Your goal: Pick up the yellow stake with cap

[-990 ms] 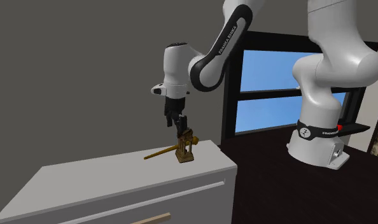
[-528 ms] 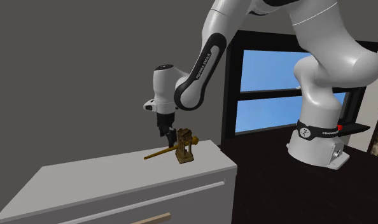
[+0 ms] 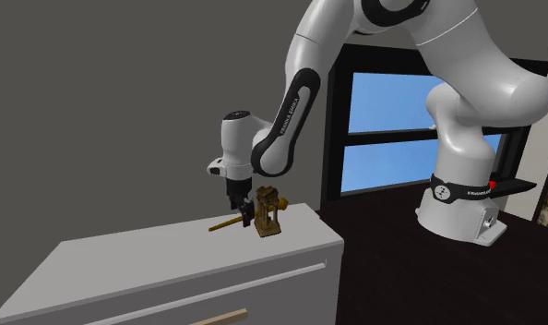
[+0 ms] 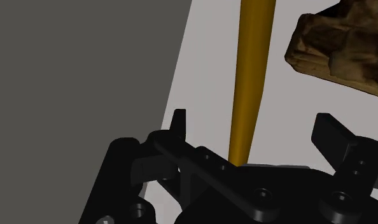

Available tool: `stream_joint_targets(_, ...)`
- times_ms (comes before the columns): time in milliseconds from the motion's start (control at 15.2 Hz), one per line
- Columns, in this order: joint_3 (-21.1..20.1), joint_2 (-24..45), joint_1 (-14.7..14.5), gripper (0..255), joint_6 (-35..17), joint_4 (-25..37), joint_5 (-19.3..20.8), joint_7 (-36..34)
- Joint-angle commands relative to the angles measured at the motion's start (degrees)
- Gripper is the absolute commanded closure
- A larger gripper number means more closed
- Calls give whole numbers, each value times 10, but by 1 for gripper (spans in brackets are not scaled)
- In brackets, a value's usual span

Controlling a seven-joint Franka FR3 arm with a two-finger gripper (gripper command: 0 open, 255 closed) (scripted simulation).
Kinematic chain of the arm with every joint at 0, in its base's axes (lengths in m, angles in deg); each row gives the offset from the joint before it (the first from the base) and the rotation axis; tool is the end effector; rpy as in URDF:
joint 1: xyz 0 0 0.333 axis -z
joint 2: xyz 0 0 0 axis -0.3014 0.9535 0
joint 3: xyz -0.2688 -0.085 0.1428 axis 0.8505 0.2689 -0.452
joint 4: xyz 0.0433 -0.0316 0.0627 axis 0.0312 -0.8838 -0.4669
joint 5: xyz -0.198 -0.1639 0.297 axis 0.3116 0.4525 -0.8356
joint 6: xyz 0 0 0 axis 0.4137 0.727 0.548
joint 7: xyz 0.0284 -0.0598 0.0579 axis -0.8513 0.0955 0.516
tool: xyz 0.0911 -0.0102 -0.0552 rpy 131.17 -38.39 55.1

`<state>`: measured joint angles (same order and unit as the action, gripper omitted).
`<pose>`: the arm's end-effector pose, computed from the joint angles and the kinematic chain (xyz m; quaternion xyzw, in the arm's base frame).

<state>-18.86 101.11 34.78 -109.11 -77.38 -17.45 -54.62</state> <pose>0.5134 -0.2892 0.1212 0.9898 0.0957 -0.0264 0.1025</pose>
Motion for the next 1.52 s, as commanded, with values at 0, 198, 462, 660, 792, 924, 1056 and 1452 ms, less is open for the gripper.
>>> stream_joint_targets(0, 1, 10, 3, 0, -3, 5, -1, -1)
stream_joint_targets(198, 1, 8, 3, 255, -2, 4, -1, 0)
stream_joint_targets(462, 1, 8, 3, 255, -1, 4, -1, 0)
stream_joint_targets(660, 1, 10, 3, 255, -3, 5, -1, -1)
stream_joint_targets(792, 2, -4, 2, 255, 7, 0, 0, 1)
stream_joint_targets(924, 3, -19, 1, 255, 16, -5, 1, 3)
stream_joint_targets(1056, 4, -34, 0, 255, 26, -9, 2, 5)
stream_joint_targets(1452, 7, -76, -4, 255, 58, -19, 4, 10)
